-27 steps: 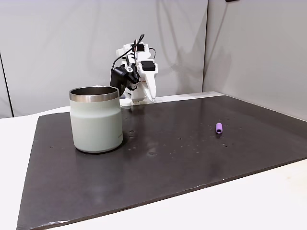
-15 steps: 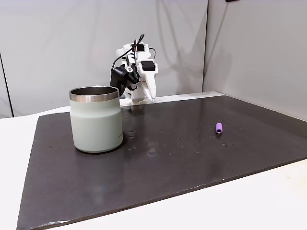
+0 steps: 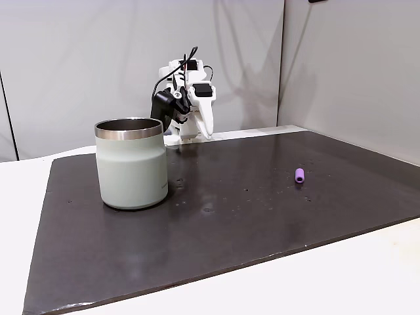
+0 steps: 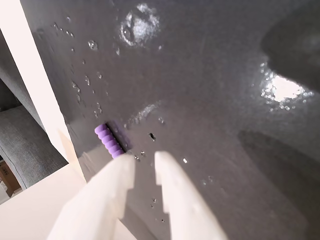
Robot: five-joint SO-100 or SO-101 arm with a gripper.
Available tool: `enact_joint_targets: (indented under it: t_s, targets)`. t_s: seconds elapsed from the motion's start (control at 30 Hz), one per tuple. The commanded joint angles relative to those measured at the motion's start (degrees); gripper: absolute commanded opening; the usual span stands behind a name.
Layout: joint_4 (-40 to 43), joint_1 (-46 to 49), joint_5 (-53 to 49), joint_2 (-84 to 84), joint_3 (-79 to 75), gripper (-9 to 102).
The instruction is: Grasp a pengrip and put it in the cup.
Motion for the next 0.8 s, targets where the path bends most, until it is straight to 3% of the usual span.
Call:
enact_joint_targets:
  t_s: [0.0, 0.23, 0.77]
  targets:
    - [-1.2, -2.5, -3.0, 0.5, -6.9, 0]
    - [2.6, -8.9, -9.6, -2.6, -15.9, 0]
    - [8.2, -27.1, -11.9, -38.1, -45.3, 0]
